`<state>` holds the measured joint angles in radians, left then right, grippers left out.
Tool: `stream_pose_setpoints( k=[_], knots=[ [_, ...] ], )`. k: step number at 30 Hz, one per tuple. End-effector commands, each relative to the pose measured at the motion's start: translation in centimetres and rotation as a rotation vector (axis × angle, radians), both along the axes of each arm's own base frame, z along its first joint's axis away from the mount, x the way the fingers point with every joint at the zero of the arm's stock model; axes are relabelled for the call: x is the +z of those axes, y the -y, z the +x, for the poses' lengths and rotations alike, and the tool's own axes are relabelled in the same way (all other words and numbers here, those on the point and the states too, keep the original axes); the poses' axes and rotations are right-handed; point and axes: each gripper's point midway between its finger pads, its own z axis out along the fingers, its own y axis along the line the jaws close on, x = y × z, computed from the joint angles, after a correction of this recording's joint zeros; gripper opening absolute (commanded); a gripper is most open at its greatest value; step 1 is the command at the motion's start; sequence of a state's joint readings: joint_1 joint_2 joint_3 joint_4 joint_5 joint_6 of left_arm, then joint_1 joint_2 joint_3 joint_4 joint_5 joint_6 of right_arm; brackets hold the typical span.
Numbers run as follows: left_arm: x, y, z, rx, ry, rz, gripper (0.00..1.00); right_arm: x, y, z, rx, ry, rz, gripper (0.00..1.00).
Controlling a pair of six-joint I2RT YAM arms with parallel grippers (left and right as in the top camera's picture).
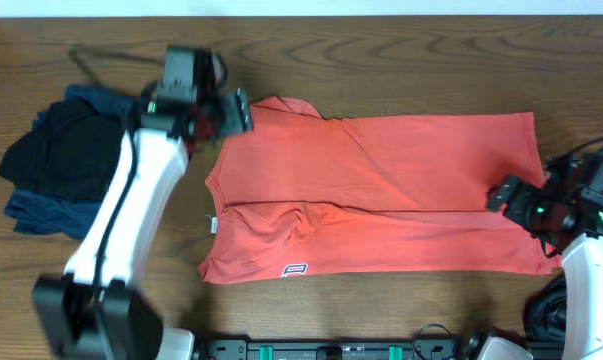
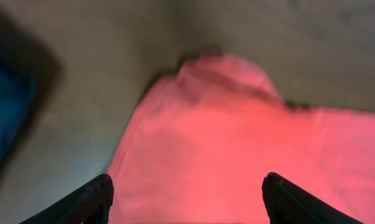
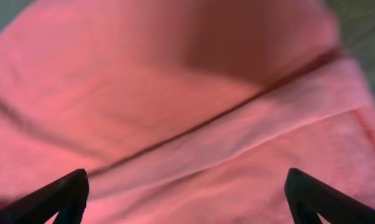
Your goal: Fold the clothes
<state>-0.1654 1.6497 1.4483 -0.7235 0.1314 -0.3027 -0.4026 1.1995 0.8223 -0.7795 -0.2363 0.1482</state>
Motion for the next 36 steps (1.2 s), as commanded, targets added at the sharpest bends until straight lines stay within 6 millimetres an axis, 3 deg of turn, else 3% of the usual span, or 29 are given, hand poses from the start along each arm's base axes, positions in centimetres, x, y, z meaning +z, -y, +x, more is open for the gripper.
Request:
stream_pose_setpoints(
  k=[1,8,13,20,32,34,36],
  knots=[
    [-0.4,0.4,3.7,-0.037,-0.007,0.023,0.79,2.0,-1.4,0.9,0.087,0.032,-0.006,0.99],
    [-3.9,2.3,10.6,-0.172,-0.036,0.058,0.79,3.3,-3.3,1.0,0.151,0.052,0.058,0.99],
    [-8.0,3.5,12.9,-0.268,-0.044,0.052,0.79,3.6,-3.7,1.4,0.165,0.074,0.08,0.99],
    [-13.1,4.5,12.5,-0.294,-0.13,0.02,0.79,3.6,-3.6,1.3,0.163,0.072,0.077,0.99],
    [-15.0,7.0,11.2,-0.347,-0.168,0.012,0.77,3.5,-3.7,1.2,0.163,0.066,0.08,0.99],
    [-15.3,6.8,11.1,-0.344,-0.171,0.019,0.73,3.5,-3.7,1.2,0.163,0.065,0.08,0.99],
    [-15.4,6.7,11.1,-0.342,-0.172,0.022,0.63,3.5,-3.7,1.2,0.163,0.064,0.081,0.99]
  ],
)
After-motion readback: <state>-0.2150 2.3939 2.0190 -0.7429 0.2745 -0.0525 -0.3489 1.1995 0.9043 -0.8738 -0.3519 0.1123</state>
